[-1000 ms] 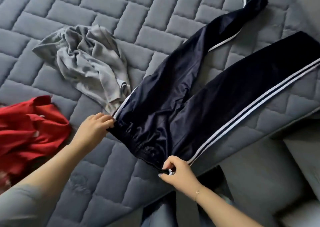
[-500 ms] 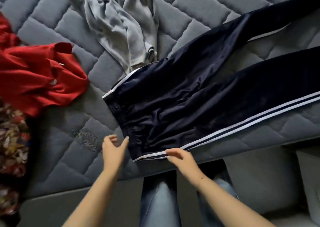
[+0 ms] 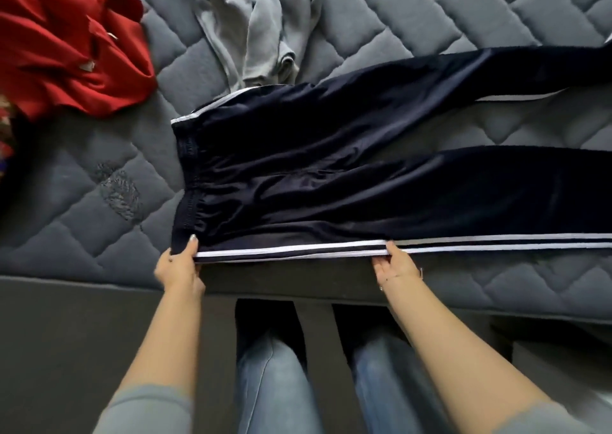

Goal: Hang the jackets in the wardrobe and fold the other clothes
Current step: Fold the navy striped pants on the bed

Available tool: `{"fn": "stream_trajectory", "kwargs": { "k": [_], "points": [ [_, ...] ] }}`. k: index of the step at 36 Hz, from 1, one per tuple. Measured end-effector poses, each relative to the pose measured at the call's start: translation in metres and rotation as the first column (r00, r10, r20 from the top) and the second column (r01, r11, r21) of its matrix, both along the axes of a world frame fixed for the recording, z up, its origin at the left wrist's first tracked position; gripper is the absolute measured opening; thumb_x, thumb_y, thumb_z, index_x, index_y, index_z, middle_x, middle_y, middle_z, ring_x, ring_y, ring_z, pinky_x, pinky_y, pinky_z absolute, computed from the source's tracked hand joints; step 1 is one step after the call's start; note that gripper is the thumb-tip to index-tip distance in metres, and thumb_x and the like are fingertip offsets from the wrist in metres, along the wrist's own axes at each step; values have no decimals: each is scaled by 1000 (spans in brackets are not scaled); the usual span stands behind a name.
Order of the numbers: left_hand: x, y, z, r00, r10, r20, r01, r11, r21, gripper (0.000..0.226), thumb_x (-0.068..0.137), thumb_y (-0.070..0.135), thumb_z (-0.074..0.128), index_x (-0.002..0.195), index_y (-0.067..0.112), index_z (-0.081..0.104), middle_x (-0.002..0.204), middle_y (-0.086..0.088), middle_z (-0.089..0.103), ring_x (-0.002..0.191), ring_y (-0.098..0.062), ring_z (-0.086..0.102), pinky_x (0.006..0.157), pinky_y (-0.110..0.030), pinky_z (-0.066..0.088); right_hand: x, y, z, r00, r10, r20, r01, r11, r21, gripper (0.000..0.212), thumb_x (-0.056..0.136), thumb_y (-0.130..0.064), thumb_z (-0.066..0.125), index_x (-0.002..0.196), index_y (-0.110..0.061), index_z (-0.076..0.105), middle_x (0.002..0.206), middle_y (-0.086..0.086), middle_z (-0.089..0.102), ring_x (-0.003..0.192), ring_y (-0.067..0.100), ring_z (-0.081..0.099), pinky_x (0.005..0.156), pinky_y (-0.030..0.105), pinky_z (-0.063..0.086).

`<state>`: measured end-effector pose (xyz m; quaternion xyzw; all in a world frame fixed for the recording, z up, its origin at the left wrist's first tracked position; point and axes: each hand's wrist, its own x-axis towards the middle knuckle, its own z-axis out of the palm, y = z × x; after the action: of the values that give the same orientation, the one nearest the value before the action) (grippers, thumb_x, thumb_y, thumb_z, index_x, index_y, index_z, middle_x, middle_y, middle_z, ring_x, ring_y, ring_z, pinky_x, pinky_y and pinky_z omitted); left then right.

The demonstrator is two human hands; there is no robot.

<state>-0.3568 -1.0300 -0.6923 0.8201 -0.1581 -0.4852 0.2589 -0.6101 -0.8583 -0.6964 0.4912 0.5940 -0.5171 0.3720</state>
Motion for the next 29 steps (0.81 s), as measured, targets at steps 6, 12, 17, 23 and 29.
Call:
{"fn": "stream_trajectory", "kwargs": {
  "k": [6, 12, 17, 23, 29],
  "points": [
    [6, -4, 15, 990, 133, 43, -130, 988, -83, 23, 90, 14, 67, 75, 17, 49, 83, 6, 56, 78, -8, 54, 86, -22, 47, 28, 16, 3, 978, 149, 147, -120, 974, -191, 28, 97, -12, 55, 123, -2, 55, 146, 12, 42, 137, 28, 39, 111, 36, 35],
    [-23, 34, 15, 883, 299, -362, -239, 950, 201, 13, 97, 24, 55, 85, 20, 57, 127, 6, 59, 123, -10, 53, 94, -22, 45, 12, 48, 5, 988, 128, 91, -98, 956, -278, 27, 99, -17, 50, 124, -8, 55, 150, 13, 38, 138, 28, 37, 110, 38, 33],
    [-82, 88, 2, 844, 292, -450, -152, 935, 321, 11, 94, 20, 61, 83, 20, 58, 93, 9, 60, 81, -4, 56, 108, -26, 38, -43, 71, 7, 1000, -18, -14, 13, 961, -276, 56, 98, -25, 52, 147, -7, 30, 155, 11, 29, 144, 25, 25, 112, 38, 30],
    [-163, 153, -3, 777, 278, -565, -38, 917, 398, 21, 92, 24, 64, 111, 16, 64, 112, 7, 62, 127, -11, 48, 97, -27, 41, -121, 118, 13, 972, -212, -101, 182, 951, -249, 64, 98, -30, 52, 151, -12, 22, 158, 5, 23, 145, 20, 25, 112, 36, 30],
    [-240, 194, -1, 798, 220, -561, 80, 884, 460, 20, 88, 24, 69, 99, 10, 60, 136, -4, 51, 133, -18, 43, 102, -34, 39, -211, 176, 16, 929, -316, -194, 268, 934, -237, 57, 99, -36, 47, 149, -18, 29, 157, 0, 27, 144, 17, 28, 113, 34, 28]
  ]
}}
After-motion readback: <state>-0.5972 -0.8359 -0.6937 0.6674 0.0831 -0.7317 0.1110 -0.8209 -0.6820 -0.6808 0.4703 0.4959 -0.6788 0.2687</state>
